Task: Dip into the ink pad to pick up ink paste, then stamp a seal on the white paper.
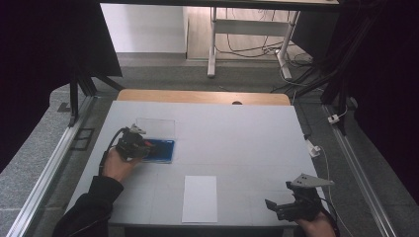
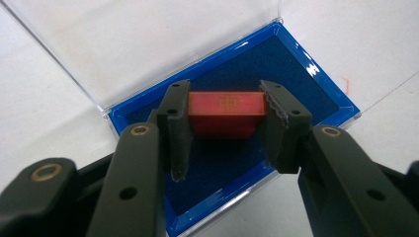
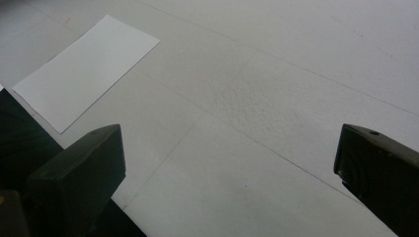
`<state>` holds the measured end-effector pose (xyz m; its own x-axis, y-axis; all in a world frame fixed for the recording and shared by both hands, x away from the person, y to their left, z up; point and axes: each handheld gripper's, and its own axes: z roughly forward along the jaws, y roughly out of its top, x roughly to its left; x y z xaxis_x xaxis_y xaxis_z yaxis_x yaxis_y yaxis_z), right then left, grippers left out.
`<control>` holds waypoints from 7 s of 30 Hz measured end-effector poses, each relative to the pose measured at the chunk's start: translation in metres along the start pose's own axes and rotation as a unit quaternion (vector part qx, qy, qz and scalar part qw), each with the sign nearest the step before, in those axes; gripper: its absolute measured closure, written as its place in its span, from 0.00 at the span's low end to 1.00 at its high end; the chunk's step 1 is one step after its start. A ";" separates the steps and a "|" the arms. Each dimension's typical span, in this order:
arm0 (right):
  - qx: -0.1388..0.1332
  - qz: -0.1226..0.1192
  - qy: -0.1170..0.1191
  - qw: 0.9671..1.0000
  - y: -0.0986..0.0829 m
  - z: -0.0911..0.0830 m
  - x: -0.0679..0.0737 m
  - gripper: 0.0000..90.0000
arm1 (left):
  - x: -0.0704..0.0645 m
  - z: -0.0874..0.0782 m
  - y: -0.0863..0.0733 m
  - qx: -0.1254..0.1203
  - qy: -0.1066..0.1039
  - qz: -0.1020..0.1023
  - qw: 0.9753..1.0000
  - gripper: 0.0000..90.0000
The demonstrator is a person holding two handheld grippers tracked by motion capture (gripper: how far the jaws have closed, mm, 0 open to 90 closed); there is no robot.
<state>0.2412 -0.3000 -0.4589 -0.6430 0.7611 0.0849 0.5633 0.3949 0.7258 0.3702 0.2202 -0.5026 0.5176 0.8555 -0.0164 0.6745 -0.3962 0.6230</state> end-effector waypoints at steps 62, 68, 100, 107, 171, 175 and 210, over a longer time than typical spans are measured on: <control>0.004 -0.005 0.002 1.000 0.000 0.001 0.001 0.00 | 0.007 -0.004 0.000 -0.025 -0.012 -0.037 0.999 0.64; 0.004 -0.007 0.002 1.000 0.000 0.001 0.001 0.00 | 0.004 -0.008 0.000 -0.033 -0.017 -0.034 0.999 0.64; 0.002 -0.006 0.001 1.000 0.000 0.001 0.001 0.00 | -0.037 -0.037 0.006 -0.054 -0.056 0.034 0.996 0.64; 0.001 -0.006 0.001 1.000 0.000 0.000 0.001 0.00 | -0.051 -0.042 0.009 -0.052 -0.071 0.054 0.995 0.64; -0.004 0.000 0.002 1.000 0.000 -0.001 0.000 0.00 | -0.169 -0.020 0.002 -0.011 -0.176 0.151 0.973 0.64; -0.005 0.000 0.003 1.000 0.000 -0.001 0.000 0.00 | -0.174 -0.015 0.000 -0.006 -0.178 0.152 0.972 0.64; 0.002 -0.004 0.005 1.000 0.000 0.000 0.000 0.00 | -0.191 0.002 -0.019 -0.008 -0.144 0.171 0.975 0.65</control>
<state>0.2410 -0.2996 -0.4590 -0.6527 0.7529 0.0849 0.5602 0.4041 0.7231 0.2598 0.0634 -0.5127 0.8385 0.5444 -0.0223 0.4292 -0.6347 0.6425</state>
